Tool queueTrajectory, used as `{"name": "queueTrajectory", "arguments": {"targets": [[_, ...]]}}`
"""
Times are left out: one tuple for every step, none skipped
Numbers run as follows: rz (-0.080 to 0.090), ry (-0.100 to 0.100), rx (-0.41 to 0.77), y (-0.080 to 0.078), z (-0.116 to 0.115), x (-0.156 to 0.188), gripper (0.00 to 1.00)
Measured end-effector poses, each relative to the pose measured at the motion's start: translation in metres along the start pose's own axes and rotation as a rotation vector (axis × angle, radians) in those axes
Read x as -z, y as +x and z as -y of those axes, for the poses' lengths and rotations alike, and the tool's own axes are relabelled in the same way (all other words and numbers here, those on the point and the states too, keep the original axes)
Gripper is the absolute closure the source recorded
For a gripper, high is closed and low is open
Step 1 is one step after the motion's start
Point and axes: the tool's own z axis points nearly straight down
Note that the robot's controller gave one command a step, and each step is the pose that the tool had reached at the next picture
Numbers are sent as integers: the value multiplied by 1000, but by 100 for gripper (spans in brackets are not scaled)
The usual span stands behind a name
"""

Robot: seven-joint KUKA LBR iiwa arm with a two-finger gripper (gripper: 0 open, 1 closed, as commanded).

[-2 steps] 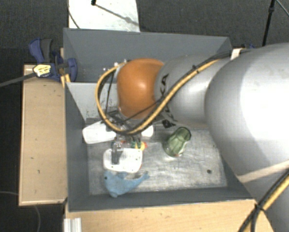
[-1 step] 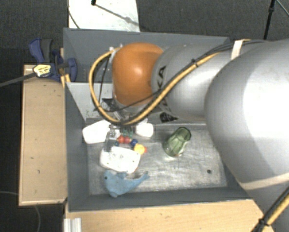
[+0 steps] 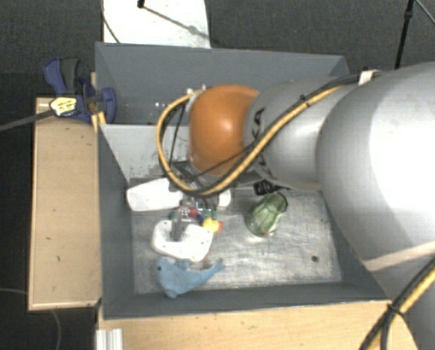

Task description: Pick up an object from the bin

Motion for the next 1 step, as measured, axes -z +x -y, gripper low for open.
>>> {"name": "queueTrajectory", "arguments": {"targets": [[-1,2,6,-1,0,0,100]]}}
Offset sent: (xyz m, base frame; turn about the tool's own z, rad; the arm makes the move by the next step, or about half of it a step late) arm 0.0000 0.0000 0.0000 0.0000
